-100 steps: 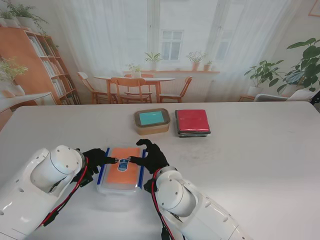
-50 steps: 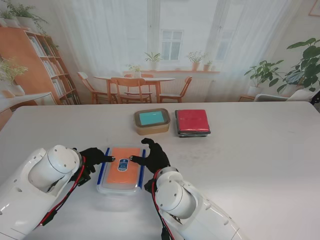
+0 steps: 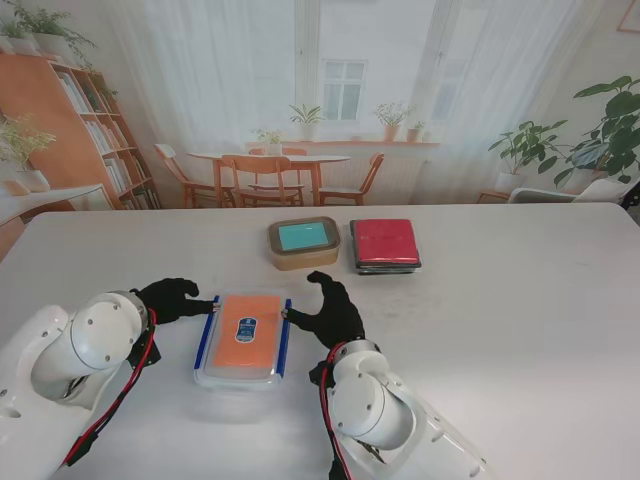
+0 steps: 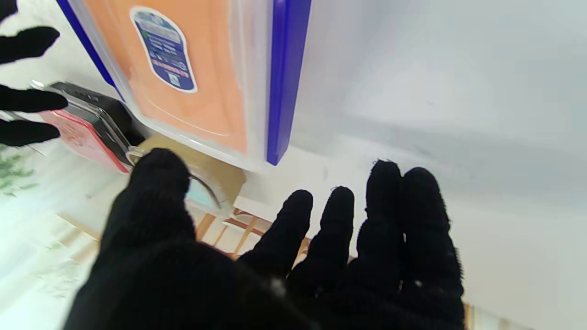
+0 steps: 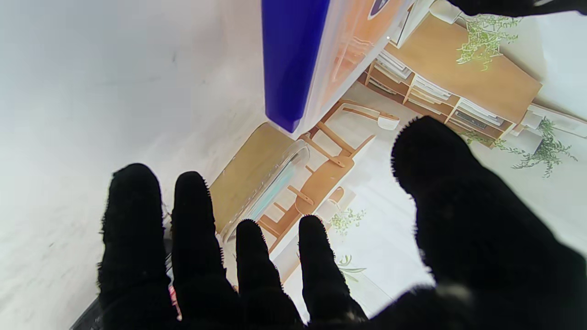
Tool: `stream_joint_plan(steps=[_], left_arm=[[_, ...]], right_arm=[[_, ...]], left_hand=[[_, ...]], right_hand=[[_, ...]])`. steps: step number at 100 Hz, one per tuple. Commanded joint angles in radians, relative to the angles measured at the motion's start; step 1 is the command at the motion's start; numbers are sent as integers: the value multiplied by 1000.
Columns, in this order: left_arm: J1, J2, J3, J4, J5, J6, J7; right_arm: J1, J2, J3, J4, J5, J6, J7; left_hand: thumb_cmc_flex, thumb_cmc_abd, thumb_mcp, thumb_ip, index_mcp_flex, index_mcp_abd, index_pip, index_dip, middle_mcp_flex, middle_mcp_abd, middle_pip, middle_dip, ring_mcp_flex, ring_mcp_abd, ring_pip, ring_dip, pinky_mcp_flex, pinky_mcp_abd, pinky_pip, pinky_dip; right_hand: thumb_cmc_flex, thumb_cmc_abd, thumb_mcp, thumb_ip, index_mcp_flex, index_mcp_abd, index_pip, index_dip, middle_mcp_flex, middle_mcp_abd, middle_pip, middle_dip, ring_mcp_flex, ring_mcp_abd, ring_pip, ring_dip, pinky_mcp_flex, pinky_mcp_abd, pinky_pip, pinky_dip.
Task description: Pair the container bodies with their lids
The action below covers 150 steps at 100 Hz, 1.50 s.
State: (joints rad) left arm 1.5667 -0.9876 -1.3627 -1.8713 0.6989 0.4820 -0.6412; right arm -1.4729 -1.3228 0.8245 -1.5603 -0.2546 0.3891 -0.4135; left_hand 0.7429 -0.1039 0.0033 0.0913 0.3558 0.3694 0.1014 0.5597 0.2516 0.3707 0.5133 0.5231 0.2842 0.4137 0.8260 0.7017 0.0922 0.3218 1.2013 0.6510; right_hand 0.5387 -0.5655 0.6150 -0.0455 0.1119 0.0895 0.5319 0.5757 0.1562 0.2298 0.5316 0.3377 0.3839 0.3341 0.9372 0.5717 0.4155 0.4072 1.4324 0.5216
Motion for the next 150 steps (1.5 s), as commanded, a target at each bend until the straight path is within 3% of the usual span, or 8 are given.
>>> stream_joint_plan(steps=[1, 37, 50, 71, 91, 119, 134, 150], left_arm=[[18, -1, 3, -37, 5, -12, -18], [70, 4, 73, -199, 133, -28, -90], [92, 0, 128, -235, 148, -4, -59], [119, -3, 225, -257, 197, 50, -14], [113, 1, 294, -246, 277, 66, -52], [102, -2, 316, -203, 361, 6, -97], [127, -11, 276, -199, 434, -85, -114], [154, -22, 256, -168, 490, -164, -41]], right_arm=[[-24, 19, 9, -18, -10, -10, 13], [-166, 77, 88, -139, -120, -71, 45], [-224, 98, 123, -177, -155, -105, 62], [-306, 120, 174, -220, -195, -149, 81], [-346, 129, 200, -235, -217, -178, 83], [-355, 129, 207, -233, -222, -179, 80], [-344, 128, 203, -225, -213, -175, 81], [-335, 126, 199, -216, -207, -174, 82]], left_hand=[[-43, 39, -18, -44, 34, 0, -7, -26, 8, 4, -14, -8, -18, 24, -24, -16, 2, 36, 17, 2], [-124, 114, -25, -80, 123, 36, -20, -141, 71, 16, -71, -36, -13, 37, -131, -91, 18, 85, -16, -10], [-133, 123, -25, -83, 125, 32, -28, -182, 65, 14, -120, -81, -45, 38, -224, -150, 0, 141, -81, -41], [-152, 138, -26, -82, 130, 24, -37, -237, 54, 6, -187, -150, -102, 43, -334, -251, -55, 292, -147, -72], [-169, 110, -26, -83, 88, 20, -50, -254, 14, -7, -216, -170, -148, 29, -379, -303, -117, 337, -202, -104], [-88, 15, -10, -68, 19, -31, -60, -255, -46, -40, -222, -172, -170, -1, -397, -323, -165, 311, -241, -139], [7, -87, -11, -35, -41, -81, -45, -216, -68, -92, -225, -167, -164, -47, -389, -307, -169, 237, -245, -165], [20, -138, -15, -27, -109, -109, -17, -181, -78, -116, -253, -149, -163, -87, -377, -274, -157, 193, -241, -169]], right_hand=[[-26, 17, 1, 26, -35, -16, 8, 22, 5, -20, 3, 20, -23, -2, 6, -3, -10, 19, -13, 21], [-21, 15, -2, 25, -31, -24, 36, 25, 3, -23, 10, 64, -25, -4, 9, -1, -23, 11, -17, 25], [-21, 16, -3, 25, -31, -25, 46, 23, 2, -23, 11, 76, -26, -6, 10, 0, -27, 6, -18, 26], [-17, 13, -4, 25, -28, -25, 64, 20, 2, -24, 11, 93, -31, -11, 11, 1, -33, 3, -18, 28], [-14, 15, -5, 25, -29, -30, 79, 14, 1, -25, 11, 109, -35, -16, 12, 2, -38, -1, -21, 28], [-8, 14, -7, 26, -26, -35, 98, 6, 1, -25, 10, 122, -37, -17, 17, 4, -41, -5, -22, 29], [-5, 15, -8, 26, -28, -38, 103, 0, 1, -26, 8, 128, -40, -19, 17, 5, -41, -7, -22, 29], [-3, 15, -9, 26, -28, -36, 106, -5, 1, -26, 7, 131, -41, -22, 17, 5, -42, -8, -23, 30]])
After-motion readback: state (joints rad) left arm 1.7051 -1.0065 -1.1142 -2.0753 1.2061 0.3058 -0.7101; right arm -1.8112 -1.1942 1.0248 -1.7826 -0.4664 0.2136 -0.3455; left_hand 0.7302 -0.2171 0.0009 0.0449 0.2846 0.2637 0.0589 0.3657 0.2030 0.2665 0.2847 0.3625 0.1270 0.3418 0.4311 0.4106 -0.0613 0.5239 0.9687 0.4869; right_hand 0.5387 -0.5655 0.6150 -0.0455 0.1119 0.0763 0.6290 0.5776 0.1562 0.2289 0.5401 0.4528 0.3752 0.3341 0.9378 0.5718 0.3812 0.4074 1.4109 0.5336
